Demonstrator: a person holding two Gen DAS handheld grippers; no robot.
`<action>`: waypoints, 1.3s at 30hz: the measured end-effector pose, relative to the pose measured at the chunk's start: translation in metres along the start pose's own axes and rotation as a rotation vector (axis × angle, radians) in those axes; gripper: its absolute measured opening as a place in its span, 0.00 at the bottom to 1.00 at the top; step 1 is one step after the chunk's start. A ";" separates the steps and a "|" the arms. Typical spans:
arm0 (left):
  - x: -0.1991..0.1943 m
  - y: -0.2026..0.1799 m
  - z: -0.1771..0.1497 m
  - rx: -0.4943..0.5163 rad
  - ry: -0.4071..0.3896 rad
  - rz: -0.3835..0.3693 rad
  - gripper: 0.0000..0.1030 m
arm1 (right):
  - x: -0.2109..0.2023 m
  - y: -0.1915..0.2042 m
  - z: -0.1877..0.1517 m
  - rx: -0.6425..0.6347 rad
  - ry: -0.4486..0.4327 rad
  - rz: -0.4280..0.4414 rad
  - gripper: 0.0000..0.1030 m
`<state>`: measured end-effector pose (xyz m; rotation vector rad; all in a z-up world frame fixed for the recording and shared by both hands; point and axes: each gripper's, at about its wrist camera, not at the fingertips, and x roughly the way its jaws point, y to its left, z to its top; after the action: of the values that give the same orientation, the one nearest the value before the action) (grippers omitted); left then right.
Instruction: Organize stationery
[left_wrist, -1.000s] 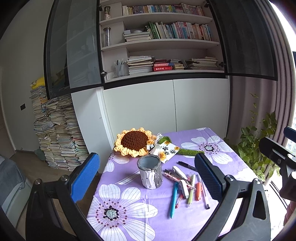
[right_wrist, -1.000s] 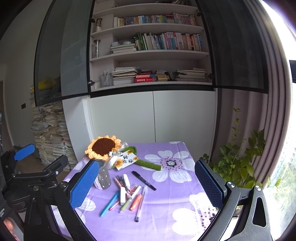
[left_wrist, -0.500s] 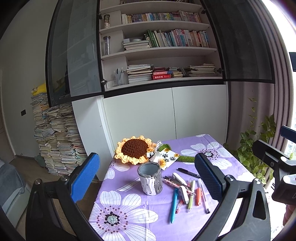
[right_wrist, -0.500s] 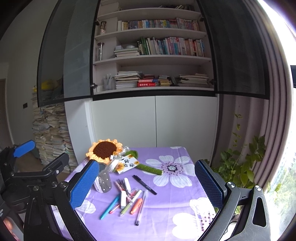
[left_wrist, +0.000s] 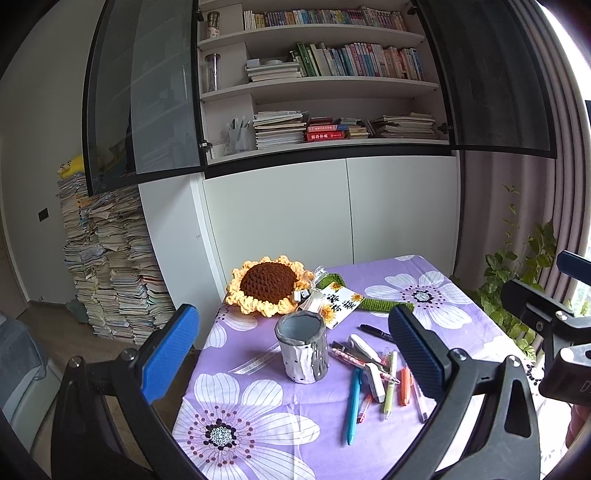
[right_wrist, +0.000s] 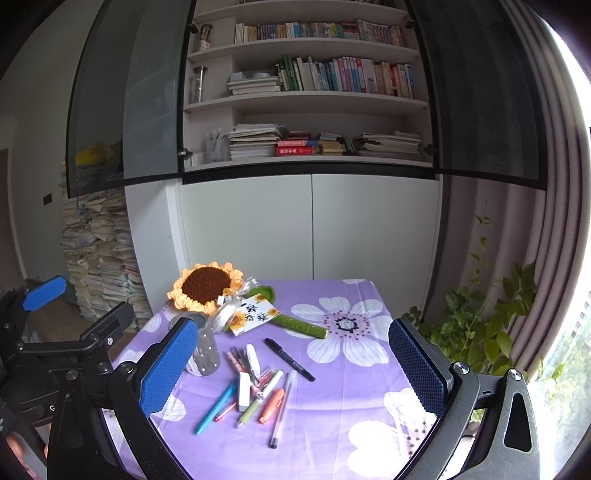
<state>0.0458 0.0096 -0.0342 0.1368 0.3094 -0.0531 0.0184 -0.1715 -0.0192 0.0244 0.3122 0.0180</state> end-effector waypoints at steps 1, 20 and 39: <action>0.004 0.001 -0.001 -0.003 0.007 -0.001 0.99 | 0.003 0.000 0.000 -0.002 0.008 0.000 1.00; 0.090 0.048 -0.029 -0.076 0.181 0.025 0.99 | 0.105 0.027 -0.005 -0.012 0.229 0.012 1.00; 0.164 0.045 -0.061 -0.062 0.331 -0.064 0.99 | 0.183 0.029 -0.019 -0.011 0.429 -0.039 1.00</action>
<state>0.1864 0.0572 -0.1360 0.0735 0.6455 -0.0845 0.1862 -0.1380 -0.0925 0.0033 0.7410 -0.0143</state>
